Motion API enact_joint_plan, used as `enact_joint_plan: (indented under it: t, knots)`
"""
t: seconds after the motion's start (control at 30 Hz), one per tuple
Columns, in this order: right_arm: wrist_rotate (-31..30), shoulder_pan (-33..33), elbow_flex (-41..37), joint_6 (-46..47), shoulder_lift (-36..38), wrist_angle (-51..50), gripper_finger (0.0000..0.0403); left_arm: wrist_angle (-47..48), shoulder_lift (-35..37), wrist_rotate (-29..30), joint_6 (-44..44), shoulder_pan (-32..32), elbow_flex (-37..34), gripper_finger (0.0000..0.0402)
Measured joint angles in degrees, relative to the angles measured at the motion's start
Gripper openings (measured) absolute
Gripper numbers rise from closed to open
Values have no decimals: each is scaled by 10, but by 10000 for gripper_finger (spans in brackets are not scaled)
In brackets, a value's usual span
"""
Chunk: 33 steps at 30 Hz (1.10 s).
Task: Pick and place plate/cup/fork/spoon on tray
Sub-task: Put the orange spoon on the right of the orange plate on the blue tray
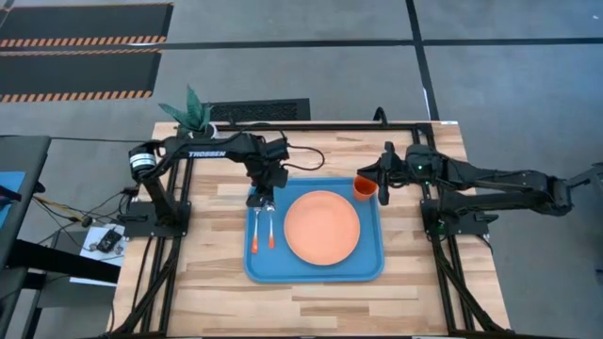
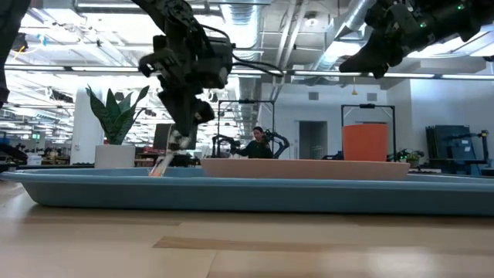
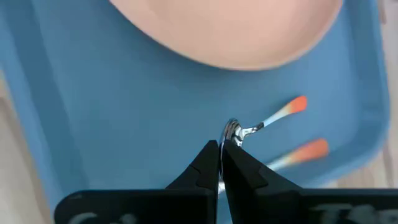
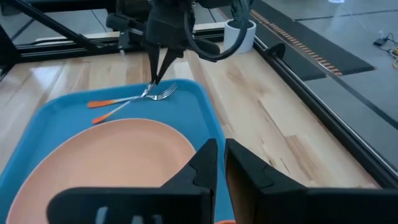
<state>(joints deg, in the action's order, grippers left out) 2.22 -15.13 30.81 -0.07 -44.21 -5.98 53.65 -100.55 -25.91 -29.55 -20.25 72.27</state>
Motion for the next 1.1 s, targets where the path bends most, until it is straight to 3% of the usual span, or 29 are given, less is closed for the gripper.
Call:
enact_joint_plan:
  t: [1.1]
  knots:
    - [-10, 1, 0, -13, 0, 2, 54, -20, -56, 69, -7, -11, -1, 0]
